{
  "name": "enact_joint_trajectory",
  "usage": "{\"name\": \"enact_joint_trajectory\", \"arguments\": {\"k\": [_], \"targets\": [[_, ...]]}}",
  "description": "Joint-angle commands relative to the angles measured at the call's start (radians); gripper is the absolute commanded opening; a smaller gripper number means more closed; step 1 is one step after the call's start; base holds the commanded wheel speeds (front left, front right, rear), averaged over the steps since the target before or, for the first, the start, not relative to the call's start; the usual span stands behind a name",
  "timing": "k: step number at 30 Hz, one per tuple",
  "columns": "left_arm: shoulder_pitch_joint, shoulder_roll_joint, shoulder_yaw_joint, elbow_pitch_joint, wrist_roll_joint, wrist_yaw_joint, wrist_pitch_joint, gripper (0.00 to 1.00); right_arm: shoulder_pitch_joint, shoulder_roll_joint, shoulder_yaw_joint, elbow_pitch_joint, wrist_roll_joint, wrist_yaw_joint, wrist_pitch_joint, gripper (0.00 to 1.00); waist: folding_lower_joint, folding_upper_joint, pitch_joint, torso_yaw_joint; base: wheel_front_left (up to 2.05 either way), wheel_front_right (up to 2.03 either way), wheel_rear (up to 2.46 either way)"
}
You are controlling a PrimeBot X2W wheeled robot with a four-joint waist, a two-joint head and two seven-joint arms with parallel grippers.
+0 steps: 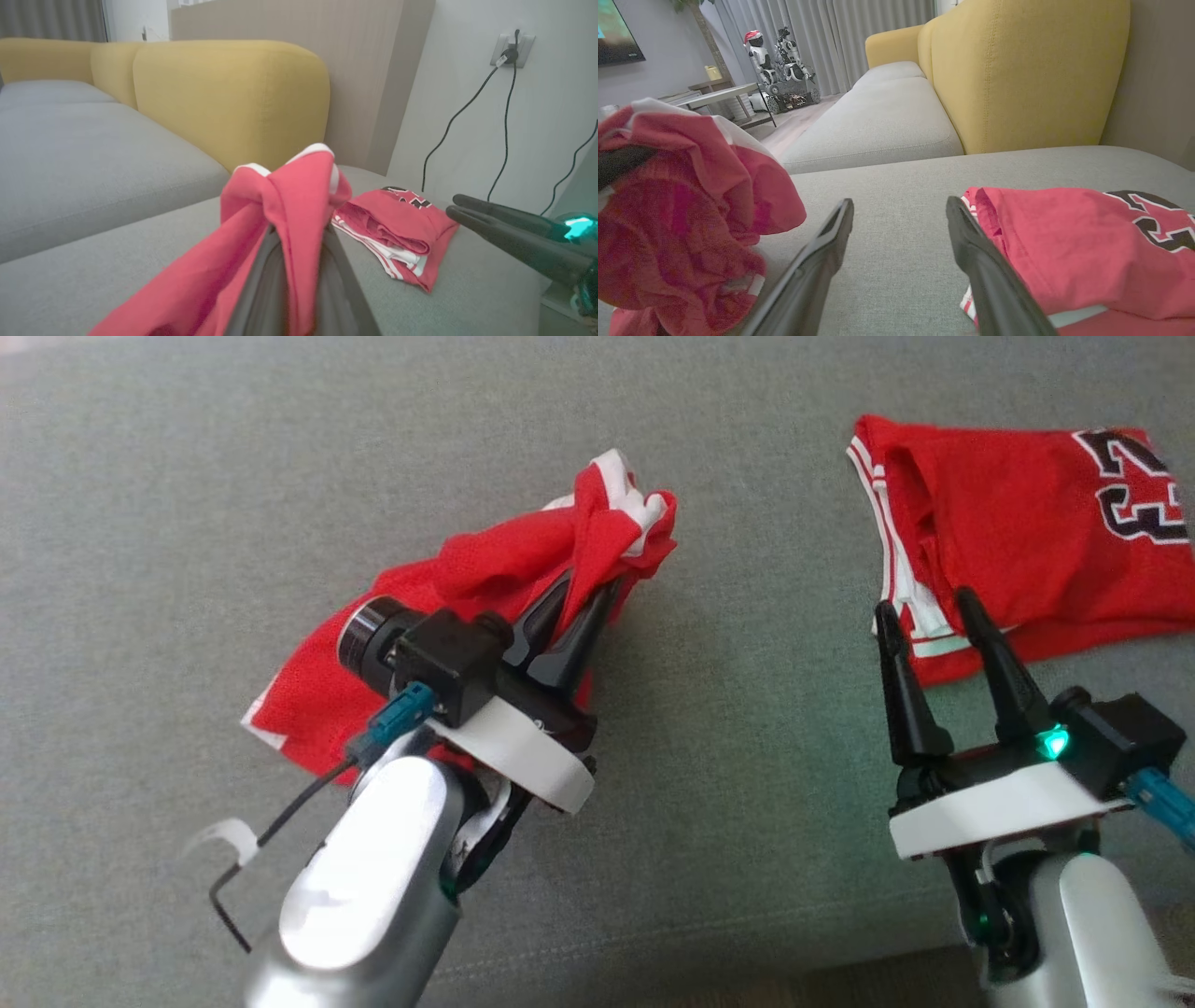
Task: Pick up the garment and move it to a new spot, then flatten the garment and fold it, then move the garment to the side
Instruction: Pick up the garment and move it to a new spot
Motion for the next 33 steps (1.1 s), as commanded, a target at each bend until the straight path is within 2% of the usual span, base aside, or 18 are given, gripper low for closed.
{"name": "enact_joint_trajectory", "arguments": {"k": [1, 6, 7, 8, 9, 14, 21, 29, 33], "targets": [[-0.037, 0.004, 0.029, -0.009, -0.013, -0.003, -0.012, 0.00, -0.036, 0.002, 0.016, -0.032, 0.005, 0.007, -0.012, 1.00, 0.0000, 0.0000, 0.023, -0.011, 0.00, 0.00, 0.00], [-0.031, 0.001, 0.028, 0.142, -0.076, -0.010, -0.015, 0.00, -0.048, 0.003, 0.017, -0.018, 0.009, 0.007, -0.020, 1.00, 0.0000, 0.0000, 0.045, -0.015, 0.00, 0.00, 0.00], [-0.031, 0.001, 0.023, 0.164, -0.086, -0.012, -0.021, 0.24, -0.050, 0.003, 0.018, -0.014, 0.009, 0.007, -0.022, 1.00, 0.0000, 0.0000, 0.044, -0.015, 0.00, 0.00, 0.00], [-0.029, 0.001, 0.015, 0.180, -0.092, -0.014, -0.027, 0.73, -0.051, 0.003, 0.018, -0.011, 0.009, 0.007, -0.023, 1.00, 0.0000, 0.0000, 0.042, -0.014, 0.00, 0.00, 0.00], [-0.026, 0.000, 0.008, 0.192, -0.098, -0.015, -0.033, 1.00, -0.051, 0.003, 0.017, -0.006, 0.009, 0.007, -0.024, 1.00, 0.0000, 0.0000, 0.039, -0.012, 0.00, 0.00, 0.00], [0.002, 0.017, 0.000, 0.202, -0.101, -0.012, -0.061, 1.00, -0.049, 0.003, 0.018, 0.009, 0.005, 0.007, -0.025, 1.00, 0.0000, 0.0000, 0.011, 0.001, 0.00, 0.00, 0.00], [0.123, 0.088, 0.071, 0.070, -0.079, 0.091, -0.094, 1.00, -0.022, 0.002, -0.003, 0.018, -0.004, 0.007, -0.011, 1.00, 0.0000, 0.0000, -0.063, 0.055, 0.00, 0.00, 0.00], [0.245, 0.160, 0.209, -0.033, -0.109, 0.217, -0.097, 1.00, 0.009, -0.001, -0.022, 0.014, -0.009, 0.007, 0.006, 1.00, 0.0000, 0.0000, -0.125, 0.101, 0.00, 0.00, 0.00], [0.293, 0.197, 0.255, -0.046, -0.112, 0.255, -0.095, 1.00, 0.029, -0.003, -0.023, 0.014, -0.012, 0.007, 0.014, 1.00, 0.0000, 0.0000, -0.152, 0.117, 0.00, 0.00, 0.00]]}}
